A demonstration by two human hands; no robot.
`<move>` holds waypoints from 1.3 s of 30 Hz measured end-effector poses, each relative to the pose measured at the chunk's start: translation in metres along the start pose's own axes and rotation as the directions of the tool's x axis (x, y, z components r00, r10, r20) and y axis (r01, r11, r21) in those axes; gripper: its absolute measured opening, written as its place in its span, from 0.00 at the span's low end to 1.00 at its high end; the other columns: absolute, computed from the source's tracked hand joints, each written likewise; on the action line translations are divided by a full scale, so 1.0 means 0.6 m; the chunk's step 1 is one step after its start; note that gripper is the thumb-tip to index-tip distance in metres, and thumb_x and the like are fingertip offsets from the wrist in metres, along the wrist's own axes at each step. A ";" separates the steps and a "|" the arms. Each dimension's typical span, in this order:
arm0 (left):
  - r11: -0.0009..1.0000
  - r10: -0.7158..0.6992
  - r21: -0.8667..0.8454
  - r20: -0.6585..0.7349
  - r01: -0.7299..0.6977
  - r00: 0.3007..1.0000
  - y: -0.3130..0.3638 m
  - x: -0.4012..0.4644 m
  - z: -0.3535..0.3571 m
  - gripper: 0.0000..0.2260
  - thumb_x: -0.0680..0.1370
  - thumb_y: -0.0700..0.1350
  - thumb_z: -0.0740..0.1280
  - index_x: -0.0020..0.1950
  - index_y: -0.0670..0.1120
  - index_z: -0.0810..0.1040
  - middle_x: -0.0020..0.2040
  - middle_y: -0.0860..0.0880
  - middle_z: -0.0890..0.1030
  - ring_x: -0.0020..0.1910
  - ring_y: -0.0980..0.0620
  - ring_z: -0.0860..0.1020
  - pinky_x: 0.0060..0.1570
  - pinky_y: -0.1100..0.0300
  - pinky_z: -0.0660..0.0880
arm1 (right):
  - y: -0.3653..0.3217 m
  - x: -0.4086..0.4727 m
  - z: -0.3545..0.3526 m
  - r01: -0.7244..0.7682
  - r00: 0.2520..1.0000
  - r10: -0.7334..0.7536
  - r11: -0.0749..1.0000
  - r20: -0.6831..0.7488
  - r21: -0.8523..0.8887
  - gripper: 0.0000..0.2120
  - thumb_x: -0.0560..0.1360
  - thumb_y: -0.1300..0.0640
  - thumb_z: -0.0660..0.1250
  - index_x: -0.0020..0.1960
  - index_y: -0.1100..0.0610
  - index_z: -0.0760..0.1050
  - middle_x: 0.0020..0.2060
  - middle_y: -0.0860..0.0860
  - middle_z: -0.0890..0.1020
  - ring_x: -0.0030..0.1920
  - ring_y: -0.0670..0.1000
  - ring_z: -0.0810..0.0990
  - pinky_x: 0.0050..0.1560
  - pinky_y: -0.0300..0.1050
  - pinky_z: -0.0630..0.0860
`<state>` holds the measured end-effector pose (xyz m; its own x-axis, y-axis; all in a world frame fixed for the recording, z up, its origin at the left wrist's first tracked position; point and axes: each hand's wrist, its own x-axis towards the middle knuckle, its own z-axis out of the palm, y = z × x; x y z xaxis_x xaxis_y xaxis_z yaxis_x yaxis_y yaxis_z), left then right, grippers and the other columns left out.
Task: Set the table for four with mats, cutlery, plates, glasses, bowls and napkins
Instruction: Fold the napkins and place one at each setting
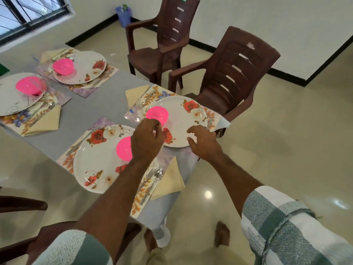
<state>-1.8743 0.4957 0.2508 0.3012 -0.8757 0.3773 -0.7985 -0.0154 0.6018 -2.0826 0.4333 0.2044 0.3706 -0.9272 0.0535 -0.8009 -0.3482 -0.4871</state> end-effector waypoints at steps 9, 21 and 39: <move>0.986 -0.142 0.092 0.019 0.140 0.990 0.151 -0.053 0.200 0.03 0.78 0.43 0.68 0.47 0.45 0.81 0.44 0.49 0.81 0.44 0.48 0.79 0.40 0.60 0.69 | 0.191 0.040 -0.094 0.159 0.979 -0.135 0.973 0.150 -0.165 0.11 0.81 0.54 0.62 0.60 0.51 0.79 0.57 0.49 0.81 0.59 0.54 0.77 0.58 0.55 0.69; 0.839 -0.516 0.186 -0.026 0.511 0.856 0.174 -0.060 0.317 0.07 0.79 0.46 0.67 0.44 0.45 0.80 0.41 0.49 0.81 0.40 0.47 0.79 0.41 0.52 0.78 | 0.285 0.203 -0.091 0.463 0.830 -0.342 0.862 0.440 -0.205 0.10 0.80 0.55 0.61 0.57 0.50 0.79 0.57 0.48 0.81 0.60 0.54 0.76 0.56 0.53 0.65; 0.360 -0.819 0.080 -0.451 0.929 0.356 0.243 -0.002 0.434 0.06 0.79 0.44 0.66 0.43 0.45 0.79 0.42 0.48 0.79 0.41 0.46 0.78 0.42 0.51 0.77 | 0.339 0.416 -0.049 0.944 0.179 -0.634 0.326 0.752 0.050 0.10 0.78 0.46 0.63 0.49 0.49 0.80 0.46 0.49 0.84 0.49 0.55 0.81 0.54 0.53 0.71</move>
<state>-2.1267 0.3688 0.1547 0.9958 -0.0820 -0.0409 -0.0497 -0.8581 0.5110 -2.1669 0.1272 0.1441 0.9279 0.1581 -0.3376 0.1119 -0.9820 -0.1521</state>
